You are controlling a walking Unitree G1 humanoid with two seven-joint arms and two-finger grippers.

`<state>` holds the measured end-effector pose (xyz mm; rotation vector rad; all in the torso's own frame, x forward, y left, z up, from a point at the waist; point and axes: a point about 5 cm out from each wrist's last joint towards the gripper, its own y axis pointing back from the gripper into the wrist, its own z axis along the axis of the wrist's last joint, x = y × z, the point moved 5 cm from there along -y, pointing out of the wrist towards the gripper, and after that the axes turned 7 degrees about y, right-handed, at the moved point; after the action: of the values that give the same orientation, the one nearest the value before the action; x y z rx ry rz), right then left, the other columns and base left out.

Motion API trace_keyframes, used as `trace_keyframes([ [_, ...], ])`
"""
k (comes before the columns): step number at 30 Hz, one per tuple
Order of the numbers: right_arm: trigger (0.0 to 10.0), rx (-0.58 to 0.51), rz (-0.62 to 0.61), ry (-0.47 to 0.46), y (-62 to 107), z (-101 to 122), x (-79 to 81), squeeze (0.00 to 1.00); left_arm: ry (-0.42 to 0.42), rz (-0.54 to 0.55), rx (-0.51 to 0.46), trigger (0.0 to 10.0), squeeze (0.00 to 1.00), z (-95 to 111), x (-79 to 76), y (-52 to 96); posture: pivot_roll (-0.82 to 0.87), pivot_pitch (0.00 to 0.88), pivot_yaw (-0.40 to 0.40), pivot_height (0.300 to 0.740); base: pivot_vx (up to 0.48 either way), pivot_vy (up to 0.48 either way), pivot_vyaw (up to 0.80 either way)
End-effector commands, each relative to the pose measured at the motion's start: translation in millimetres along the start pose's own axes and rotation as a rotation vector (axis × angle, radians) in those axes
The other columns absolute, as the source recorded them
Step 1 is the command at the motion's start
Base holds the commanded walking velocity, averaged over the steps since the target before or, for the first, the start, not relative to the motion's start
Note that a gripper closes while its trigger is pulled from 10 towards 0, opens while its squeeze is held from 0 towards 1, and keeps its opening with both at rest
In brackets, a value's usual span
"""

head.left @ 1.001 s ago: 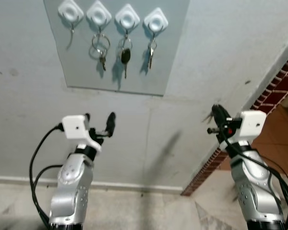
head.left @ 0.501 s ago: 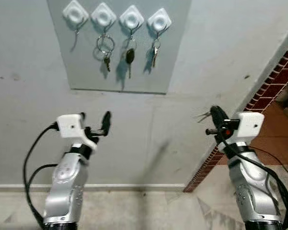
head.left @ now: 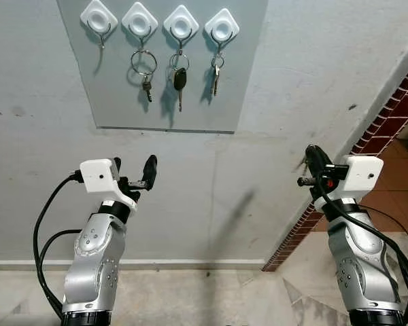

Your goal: Hang keys on a hook

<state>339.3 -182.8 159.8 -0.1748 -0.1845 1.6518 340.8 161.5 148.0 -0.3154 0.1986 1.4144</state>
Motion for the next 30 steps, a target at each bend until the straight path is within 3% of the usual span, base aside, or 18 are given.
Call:
trace_keyframes([
  [1,10.0,-0.009,-0.022,-0.002,-0.1,0.9,-3.2,0.0,-0.01,-0.009,0.011,10.0,0.0,0.4,0.1,-2.5,0.02,0.065,-0.012,0.74,0.0,0.0,0.0],
  [12,10.0,-0.011,-0.046,-0.017,2.7,-3.5,-2.1,0.0,-0.002,-0.026,0.022,10.0,0.0,2.0,-0.8,-8.0,0.02,0.049,0.017,0.74,0.0,0.0,0.0],
  [30,10.0,-0.015,-0.012,-0.017,-1.2,-3.8,3.8,0.0,0.036,-0.007,0.02,10.0,0.0,-1.4,-0.9,-7.6,0.03,0.031,-0.004,0.74,0.0,0.014,0.0],
])
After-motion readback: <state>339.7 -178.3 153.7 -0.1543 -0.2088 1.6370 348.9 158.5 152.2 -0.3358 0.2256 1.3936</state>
